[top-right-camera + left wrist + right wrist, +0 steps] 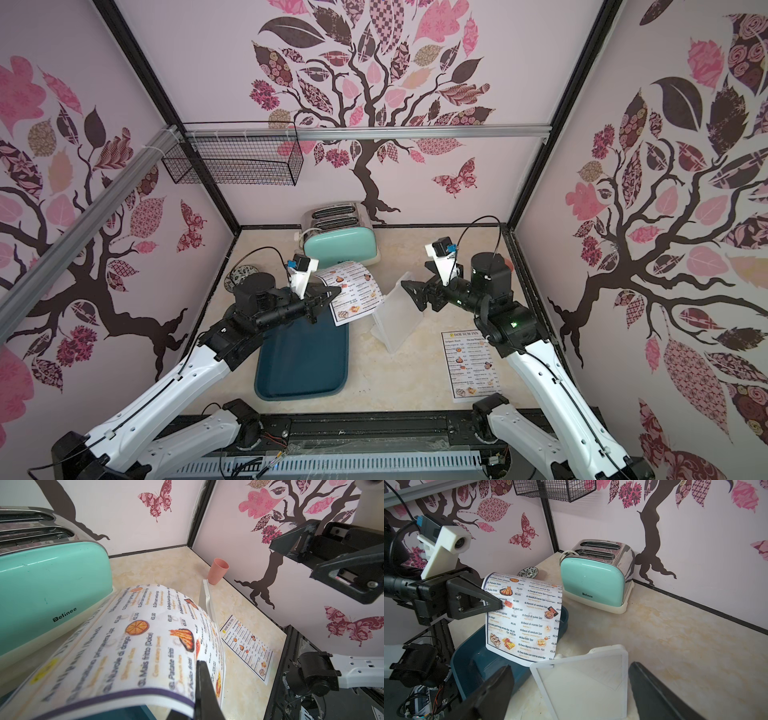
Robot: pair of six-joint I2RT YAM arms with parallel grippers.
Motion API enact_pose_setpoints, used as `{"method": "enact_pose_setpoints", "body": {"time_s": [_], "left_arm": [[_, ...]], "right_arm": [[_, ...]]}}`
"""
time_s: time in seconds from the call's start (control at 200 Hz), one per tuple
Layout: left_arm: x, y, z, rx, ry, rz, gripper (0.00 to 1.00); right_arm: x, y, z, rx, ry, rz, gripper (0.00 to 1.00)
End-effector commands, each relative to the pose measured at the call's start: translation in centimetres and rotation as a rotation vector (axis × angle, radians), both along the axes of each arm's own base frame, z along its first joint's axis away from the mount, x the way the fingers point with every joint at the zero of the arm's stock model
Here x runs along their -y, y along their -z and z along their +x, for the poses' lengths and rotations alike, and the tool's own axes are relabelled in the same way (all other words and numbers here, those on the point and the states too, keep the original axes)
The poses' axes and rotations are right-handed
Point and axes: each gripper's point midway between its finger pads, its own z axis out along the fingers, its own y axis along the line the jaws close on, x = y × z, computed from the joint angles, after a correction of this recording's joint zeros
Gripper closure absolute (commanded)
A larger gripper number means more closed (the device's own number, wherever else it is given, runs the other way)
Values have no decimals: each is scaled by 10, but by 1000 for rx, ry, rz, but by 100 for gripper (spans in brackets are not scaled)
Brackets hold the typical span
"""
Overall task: Replace the menus in the menu holders
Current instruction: Insert the menu into the menu holder.
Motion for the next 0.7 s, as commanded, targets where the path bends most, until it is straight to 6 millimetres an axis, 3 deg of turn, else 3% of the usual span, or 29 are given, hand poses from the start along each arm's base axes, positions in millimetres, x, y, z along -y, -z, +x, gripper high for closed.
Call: {"method": "enact_pose_setpoints", "body": {"time_s": [0.0, 0.25, 0.695], "left_arm": [[10, -8, 2, 44, 13, 17, 100], [13, -11, 11, 64, -2, 17, 100], [11, -11, 8, 102, 15, 71, 100]], "right_arm": [[0, -15, -1, 36, 3, 16, 8], [1, -15, -1, 38, 6, 16, 8], [1, -15, -2, 45, 0, 6, 7]]}}
